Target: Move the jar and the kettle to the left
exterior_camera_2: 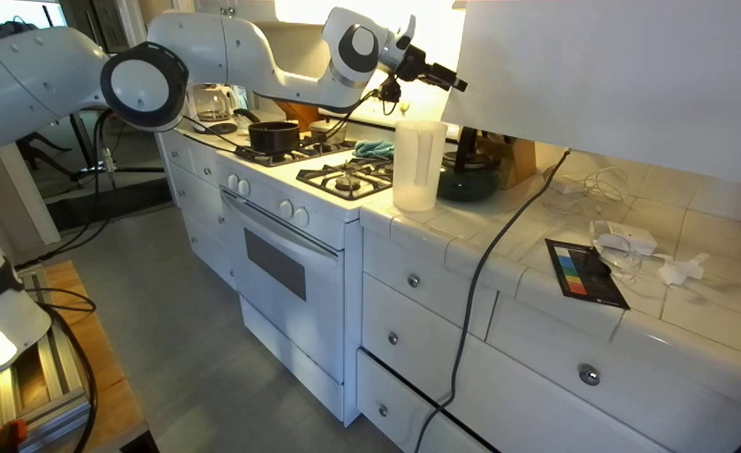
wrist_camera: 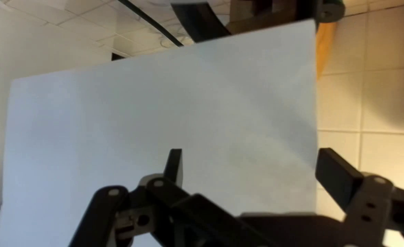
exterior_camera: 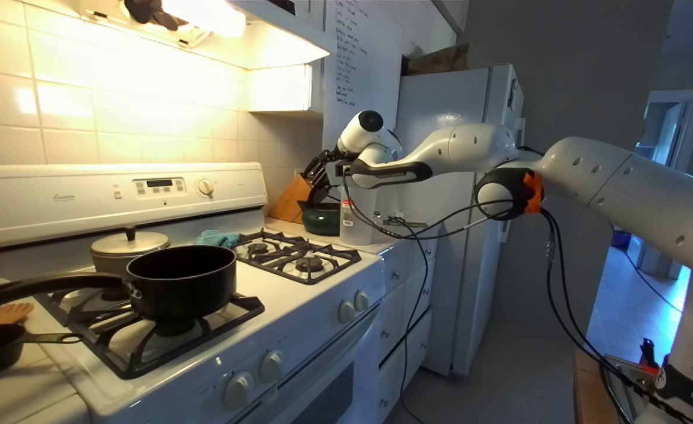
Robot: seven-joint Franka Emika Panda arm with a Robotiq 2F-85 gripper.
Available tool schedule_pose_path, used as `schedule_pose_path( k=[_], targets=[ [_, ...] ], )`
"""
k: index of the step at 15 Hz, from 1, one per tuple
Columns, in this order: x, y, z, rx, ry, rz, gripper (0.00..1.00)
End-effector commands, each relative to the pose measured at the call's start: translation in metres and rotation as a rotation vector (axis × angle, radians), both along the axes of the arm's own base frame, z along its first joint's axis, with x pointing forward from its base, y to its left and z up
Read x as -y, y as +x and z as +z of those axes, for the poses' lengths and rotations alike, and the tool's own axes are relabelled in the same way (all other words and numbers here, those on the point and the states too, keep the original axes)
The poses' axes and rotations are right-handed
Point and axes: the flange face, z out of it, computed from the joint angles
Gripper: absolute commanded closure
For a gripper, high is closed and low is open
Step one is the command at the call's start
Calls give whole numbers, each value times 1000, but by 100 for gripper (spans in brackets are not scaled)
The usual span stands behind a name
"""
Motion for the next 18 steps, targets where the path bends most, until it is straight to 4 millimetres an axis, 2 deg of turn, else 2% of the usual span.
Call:
schedule_pose_path(
  k=[1, 6, 11, 18],
  targets=[
    [-29, 0, 33, -42, 65, 101, 0],
    [-62, 0, 50, -162, 132, 93, 0],
    [-82, -2, 49, -279, 109, 24, 0],
    [-81, -1, 43, -282, 131, -1, 0]
  ],
)
